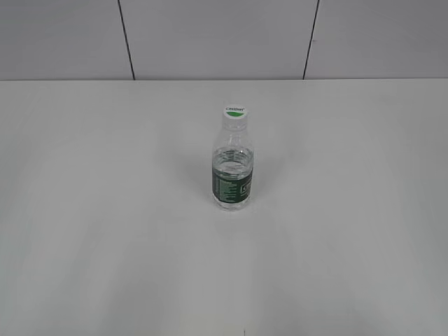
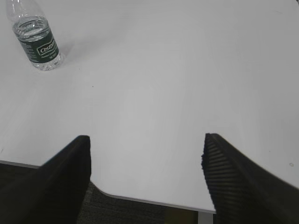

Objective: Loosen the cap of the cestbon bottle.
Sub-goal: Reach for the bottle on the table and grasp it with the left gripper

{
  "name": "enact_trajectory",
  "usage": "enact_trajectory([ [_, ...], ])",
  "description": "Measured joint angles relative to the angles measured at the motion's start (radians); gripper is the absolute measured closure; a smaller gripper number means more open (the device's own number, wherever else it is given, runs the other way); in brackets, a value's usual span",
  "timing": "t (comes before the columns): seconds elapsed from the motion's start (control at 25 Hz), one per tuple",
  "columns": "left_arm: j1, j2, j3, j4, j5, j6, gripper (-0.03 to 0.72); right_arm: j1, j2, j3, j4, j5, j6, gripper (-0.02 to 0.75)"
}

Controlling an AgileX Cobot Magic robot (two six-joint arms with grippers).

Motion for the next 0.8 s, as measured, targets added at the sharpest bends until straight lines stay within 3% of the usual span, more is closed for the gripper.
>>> enact_trajectory([
  [0.24, 0.0, 0.026, -0.015, -0.036, -0.096, 0.001, 0.118, 0.0, 0.0, -0.013, 0.002, -0.033, 0.0, 0.169],
  [0.56, 0.0, 0.199, 0.01, -0.038, -0.49, 0.159, 0.118, 0.0, 0.0, -0.023, 0.002, -0.149, 0.0, 0.169],
  [0.8, 0.0, 0.466, 0.037, -0.039, -0.804, 0.183, 0.118, 0.0, 0.0, -0.023, -0.002, -0.187, 0.0, 0.169],
])
